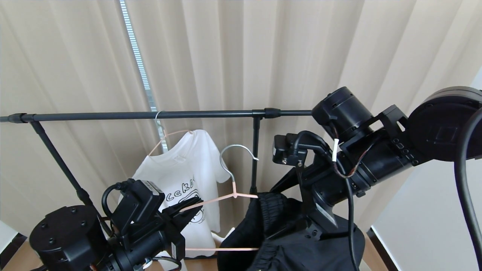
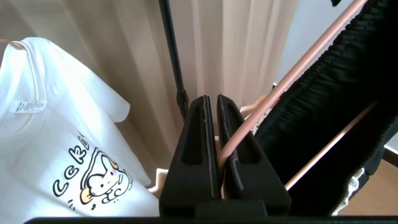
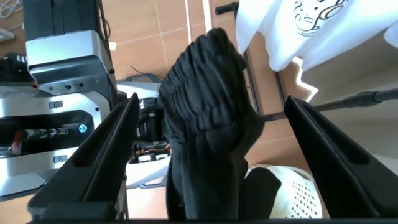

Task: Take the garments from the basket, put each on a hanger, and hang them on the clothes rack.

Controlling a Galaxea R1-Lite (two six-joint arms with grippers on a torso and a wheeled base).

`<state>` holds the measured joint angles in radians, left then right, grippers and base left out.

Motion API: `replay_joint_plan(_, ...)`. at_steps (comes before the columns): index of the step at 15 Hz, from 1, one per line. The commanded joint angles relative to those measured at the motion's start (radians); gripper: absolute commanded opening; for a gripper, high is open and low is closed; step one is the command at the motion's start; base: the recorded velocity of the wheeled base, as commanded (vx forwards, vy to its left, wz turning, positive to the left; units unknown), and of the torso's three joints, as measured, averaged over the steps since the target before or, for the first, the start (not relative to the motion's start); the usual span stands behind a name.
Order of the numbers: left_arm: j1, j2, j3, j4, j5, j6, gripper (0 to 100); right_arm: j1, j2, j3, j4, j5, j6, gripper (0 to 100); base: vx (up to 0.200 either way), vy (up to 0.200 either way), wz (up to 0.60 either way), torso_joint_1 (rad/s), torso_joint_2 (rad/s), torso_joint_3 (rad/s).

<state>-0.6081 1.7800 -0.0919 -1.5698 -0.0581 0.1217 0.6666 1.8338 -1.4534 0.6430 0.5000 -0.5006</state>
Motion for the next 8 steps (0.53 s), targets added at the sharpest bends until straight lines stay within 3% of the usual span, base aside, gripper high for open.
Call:
replay_joint_plan(1,-0.001,-0.007,0.0,-0.001,0.0,-0.001,0,0.001,0.012,0.007,-0.002,-0.008,-0.001,100,0.0,0.0,0.0,0.0,0.0,0.0)
replay_joint_plan(4,-0.001,-0.01,0.001,-0.001,0.0,-0.001,0,0.001,0.018,0.007,-0.005,-0.009,-0.001,100,0.0,0.0,0.0,0.0,0.0,0.0)
replay_joint_plan(5,-0.001,-0.01,0.001,-0.001,0.0,-0.001,0,0.001,0.018,0.007,-0.008,-0.009,0.001,0,0.0,0.0,0.0,0.0,0.0,0.0)
replay_joint_plan(8,-0.001,-0.014,0.001,-0.001,0.0,-0.002,0,0.001,0.008,0.008,-0.008,-0.008,0.001,0,0.0,0.0,0.0,0.0,0.0,0.0)
